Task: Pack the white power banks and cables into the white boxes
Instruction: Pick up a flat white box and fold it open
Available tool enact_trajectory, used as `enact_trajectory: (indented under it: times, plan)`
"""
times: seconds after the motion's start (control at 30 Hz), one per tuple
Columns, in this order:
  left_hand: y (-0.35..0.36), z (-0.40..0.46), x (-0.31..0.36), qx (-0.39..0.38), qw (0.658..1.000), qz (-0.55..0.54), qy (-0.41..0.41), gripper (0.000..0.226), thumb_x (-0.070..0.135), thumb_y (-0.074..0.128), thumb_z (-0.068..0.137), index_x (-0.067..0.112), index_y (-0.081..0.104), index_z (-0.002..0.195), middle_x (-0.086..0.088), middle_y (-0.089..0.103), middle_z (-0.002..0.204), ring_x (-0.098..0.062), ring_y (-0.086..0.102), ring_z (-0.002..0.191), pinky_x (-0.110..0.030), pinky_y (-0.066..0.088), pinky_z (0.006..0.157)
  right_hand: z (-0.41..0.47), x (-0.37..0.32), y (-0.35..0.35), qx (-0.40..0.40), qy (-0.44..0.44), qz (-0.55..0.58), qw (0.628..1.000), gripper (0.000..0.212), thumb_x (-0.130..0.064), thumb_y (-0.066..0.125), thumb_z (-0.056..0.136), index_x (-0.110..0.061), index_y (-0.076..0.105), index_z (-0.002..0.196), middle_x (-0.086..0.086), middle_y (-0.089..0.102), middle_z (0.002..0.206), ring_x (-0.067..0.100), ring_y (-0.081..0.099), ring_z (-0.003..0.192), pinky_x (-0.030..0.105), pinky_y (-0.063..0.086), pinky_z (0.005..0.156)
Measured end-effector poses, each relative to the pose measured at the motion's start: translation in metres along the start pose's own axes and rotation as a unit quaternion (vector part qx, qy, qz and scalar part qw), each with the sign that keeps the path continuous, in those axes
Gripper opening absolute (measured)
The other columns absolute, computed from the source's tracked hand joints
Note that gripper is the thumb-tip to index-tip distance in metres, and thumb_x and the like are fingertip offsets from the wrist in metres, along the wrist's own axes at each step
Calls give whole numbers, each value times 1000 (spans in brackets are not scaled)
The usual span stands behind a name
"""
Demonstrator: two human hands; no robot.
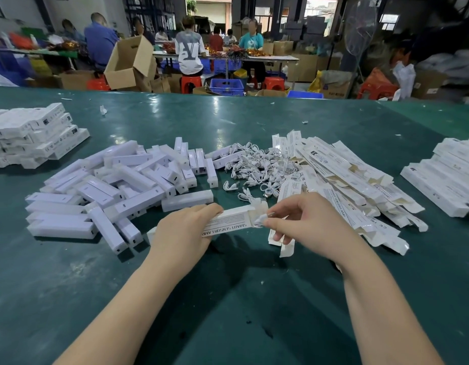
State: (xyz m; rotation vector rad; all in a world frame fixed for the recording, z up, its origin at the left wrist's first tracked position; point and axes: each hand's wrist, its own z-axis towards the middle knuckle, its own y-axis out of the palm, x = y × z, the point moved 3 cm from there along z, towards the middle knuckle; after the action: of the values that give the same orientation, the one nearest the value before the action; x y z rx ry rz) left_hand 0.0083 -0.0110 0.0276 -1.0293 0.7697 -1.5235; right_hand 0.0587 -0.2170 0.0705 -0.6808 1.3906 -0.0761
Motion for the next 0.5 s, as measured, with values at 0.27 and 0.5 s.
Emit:
enact_trajectory:
  times: [0.27, 0.5]
  plan:
    - [3, 1, 2, -51, 998, -8, 39, 40, 21, 59, 88, 41, 54, 122, 18, 63, 111, -14, 60, 101, -29, 40, 68, 1, -3, 8, 32, -28, -9, 999, 4, -15, 79, 79, -17, 76, 77, -1, 72, 64, 8, 68, 56, 14, 45, 47]
    - [1, -2, 6, -45, 999, -22, 19, 37, 20, 59, 85, 42, 56, 115, 19, 63, 105, -11, 59, 96, -28, 41, 66, -1, -1, 7, -29, 1, 23, 999, 5, -13, 78, 82, -12, 75, 78, -3, 71, 60, 6, 63, 51, 14, 41, 46]
